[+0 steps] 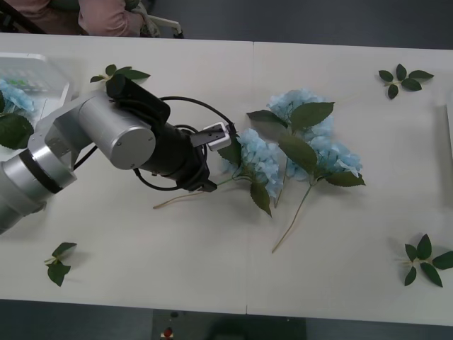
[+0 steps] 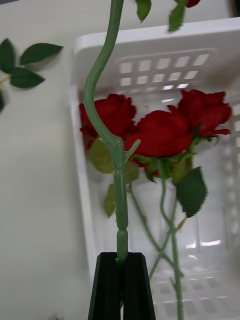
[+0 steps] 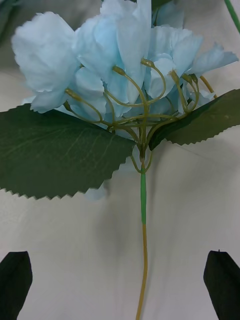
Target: Put the red flowers into the right box and the blue flowers into the left box
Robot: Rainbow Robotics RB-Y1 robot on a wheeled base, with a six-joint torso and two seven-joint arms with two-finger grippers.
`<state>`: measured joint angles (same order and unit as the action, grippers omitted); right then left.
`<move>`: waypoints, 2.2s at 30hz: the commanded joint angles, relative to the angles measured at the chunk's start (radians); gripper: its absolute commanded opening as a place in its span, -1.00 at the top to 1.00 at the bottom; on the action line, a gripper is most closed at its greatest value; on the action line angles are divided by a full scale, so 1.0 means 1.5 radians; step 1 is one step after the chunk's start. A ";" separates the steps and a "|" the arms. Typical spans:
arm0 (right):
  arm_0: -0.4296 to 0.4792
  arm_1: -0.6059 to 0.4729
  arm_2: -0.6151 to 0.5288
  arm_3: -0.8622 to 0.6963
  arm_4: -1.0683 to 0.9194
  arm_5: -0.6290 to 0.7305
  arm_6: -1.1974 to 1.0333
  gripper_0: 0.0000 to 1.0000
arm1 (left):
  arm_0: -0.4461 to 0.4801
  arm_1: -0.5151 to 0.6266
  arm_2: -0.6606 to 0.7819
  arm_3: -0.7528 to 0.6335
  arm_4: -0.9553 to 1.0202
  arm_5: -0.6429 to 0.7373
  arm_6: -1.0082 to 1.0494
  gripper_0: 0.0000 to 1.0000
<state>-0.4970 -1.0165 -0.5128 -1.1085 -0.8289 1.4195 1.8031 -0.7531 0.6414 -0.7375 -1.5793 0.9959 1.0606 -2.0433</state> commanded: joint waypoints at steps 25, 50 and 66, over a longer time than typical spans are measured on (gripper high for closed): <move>0.018 -0.002 0.080 0.178 0.084 -0.265 0.003 0.48 | -0.145 -0.105 -0.154 0.195 0.030 -0.048 0.001 -1.00; 0.018 0.055 0.017 -0.050 -0.166 0.133 0.006 -0.99 | -0.145 -0.105 -0.190 0.213 0.062 -0.079 0.011 1.00; 0.089 0.270 0.021 -0.464 -0.158 0.274 -0.269 -0.99 | -0.144 -0.014 -0.084 0.061 0.086 0.007 0.024 1.00</move>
<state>-0.3721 -0.6431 -0.4768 -1.7431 -1.0523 1.8116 1.5065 -0.9454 0.5458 -0.9910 -1.3591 1.1092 0.9678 -2.0431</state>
